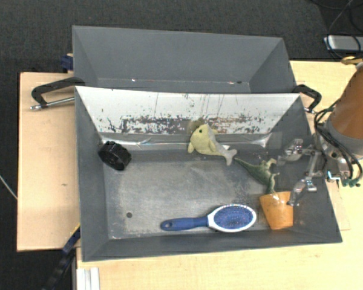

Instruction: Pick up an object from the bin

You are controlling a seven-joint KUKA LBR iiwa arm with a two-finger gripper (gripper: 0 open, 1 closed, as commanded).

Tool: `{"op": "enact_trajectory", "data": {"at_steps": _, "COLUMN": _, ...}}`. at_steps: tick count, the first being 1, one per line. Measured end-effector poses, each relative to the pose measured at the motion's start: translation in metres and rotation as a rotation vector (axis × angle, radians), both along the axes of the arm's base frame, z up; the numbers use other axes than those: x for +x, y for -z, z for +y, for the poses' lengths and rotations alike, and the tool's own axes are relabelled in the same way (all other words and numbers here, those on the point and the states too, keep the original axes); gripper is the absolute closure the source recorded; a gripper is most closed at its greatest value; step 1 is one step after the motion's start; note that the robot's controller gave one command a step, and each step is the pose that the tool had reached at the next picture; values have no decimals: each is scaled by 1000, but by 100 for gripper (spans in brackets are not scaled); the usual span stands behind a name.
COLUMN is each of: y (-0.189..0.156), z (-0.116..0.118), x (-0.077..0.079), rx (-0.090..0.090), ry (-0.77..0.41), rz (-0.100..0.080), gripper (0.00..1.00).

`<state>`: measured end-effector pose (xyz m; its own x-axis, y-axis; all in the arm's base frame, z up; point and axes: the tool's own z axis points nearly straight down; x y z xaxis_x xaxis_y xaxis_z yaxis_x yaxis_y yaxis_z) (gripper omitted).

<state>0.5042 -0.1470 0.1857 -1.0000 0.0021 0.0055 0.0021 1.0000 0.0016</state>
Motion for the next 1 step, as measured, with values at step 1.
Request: {"op": "enact_trajectory", "data": {"at_steps": 1, "y": 88, "z": 9, "x": 28, "rx": 13, "ry": 67, "rz": -17, "gripper": 0}}
